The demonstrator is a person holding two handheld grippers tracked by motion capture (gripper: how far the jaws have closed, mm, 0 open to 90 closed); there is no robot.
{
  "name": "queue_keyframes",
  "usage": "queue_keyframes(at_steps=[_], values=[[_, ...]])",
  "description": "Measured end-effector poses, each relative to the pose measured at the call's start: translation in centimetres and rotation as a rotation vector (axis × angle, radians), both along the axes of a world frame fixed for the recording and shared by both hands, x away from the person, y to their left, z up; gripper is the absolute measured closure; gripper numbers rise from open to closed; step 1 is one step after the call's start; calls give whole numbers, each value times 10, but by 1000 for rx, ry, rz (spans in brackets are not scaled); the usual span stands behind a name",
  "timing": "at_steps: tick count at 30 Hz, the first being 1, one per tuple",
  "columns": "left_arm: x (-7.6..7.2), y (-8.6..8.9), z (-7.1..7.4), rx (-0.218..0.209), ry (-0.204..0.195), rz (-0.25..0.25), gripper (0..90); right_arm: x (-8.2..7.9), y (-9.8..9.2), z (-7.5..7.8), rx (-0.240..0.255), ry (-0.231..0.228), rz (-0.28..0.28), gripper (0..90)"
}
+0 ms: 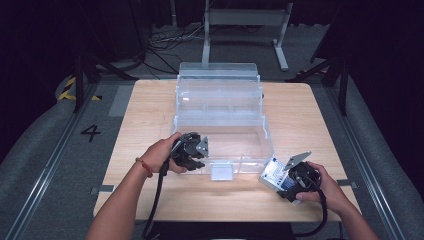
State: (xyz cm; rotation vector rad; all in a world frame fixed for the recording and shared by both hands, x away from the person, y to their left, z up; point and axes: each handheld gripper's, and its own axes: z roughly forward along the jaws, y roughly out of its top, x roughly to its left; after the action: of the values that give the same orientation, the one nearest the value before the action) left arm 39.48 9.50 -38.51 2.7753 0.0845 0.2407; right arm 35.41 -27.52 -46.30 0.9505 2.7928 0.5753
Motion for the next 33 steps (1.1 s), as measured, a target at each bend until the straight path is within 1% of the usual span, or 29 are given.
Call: queue_keyframes(at_steps=[1, 3, 4, 5, 7, 8, 9, 10, 11, 12, 13, 14, 15, 17, 19, 20, 22, 24, 25, 26, 27, 28, 29, 30, 32, 33], values=[[-2, 0, 1, -13, -5, 7, 587, 0, 0, 0, 2, 1, 0, 36], [-5, 1, 6, -34, -37, 17, 496, 0, 0, 0, 0, 1, 2, 36], [-8, 3, 9, -55, -51, 38, 460, 0, 0, 0, -1, 2, 1, 36], [-11, 5, 12, -83, -63, 57, 430, 0, 0, 0, -2, 4, 1, 36], [-17, 9, 18, -129, -73, 75, 377, 1, -2, 0, -3, 6, -5, 36], [-21, 12, 21, -158, -104, 102, 354, 1, -3, 0, -4, 8, -4, 36], [-24, 16, 24, -185, -121, 119, 330, 1, -4, 0, -4, 9, -9, 36], [-29, 22, 27, -232, -139, 155, 315, 2, -5, 0, -4, 7, -11, 36], [-33, 26, 30, -254, -161, 171, 283, 2, -6, 0, -2, 10, -14, 36], [-38, 31, 32, -280, -164, 194, 278, 2, -7, 0, -4, 9, -15, 37], [-43, 35, 35, -297, -172, 208, 286, 2, -8, 1, -3, 11, -19, 37], [-47, 39, 37, -305, -179, 224, 269, 3, -9, 1, -7, 8, -22, 38], [-52, 43, 39, -327, -187, 245, 261, 3, -9, 1, -5, 9, -21, 38], [-63, 53, 43, -365, -192, 270, 261, 4, -11, 1, -11, 14, -24, 39], [-76, 65, 43, -392, -204, 305, 257, 6, -13, 2, -5, 24, -36, 40], [-82, 70, 41, -405, -199, 315, 257, 7, -14, 1, -10, 23, -32, 40], [-95, 84, 35, -403, -199, 332, 259, 8, -16, 2, -9, 28, -32, 40], [-101, 95, 23, -389, -165, 340, 250, 8, -17, 2, -28, 34, -16, 39], [-103, 100, 16, -386, -146, 353, 248, 9, -18, 2, -38, 36, -19, 37], [-105, 104, 8, -368, -127, 358, 248, 9, -18, 3, -47, 46, -22, 37], [-106, 108, 0, -363, -107, 369, 248, 10, -17, 3, -61, 57, -30, 37], [-107, 110, -6, -356, -96, 377, 249, 11, -17, 4, -76, 68, -37, 36], [-108, 113, -14, -335, -92, 390, 248, 12, -17, 4, -86, 78, -41, 36], [-108, 115, -22, -321, -84, 401, 249, 13, -16, 5, -97, 86, -40, 35], [-105, 121, -39, -292, -44, 426, 248, 14, -16, 6, -107, 94, -46, 34], [-104, 123, -44, -285, -31, 433, 244, 15, -16, 7, -111, 103, -48, 35]])
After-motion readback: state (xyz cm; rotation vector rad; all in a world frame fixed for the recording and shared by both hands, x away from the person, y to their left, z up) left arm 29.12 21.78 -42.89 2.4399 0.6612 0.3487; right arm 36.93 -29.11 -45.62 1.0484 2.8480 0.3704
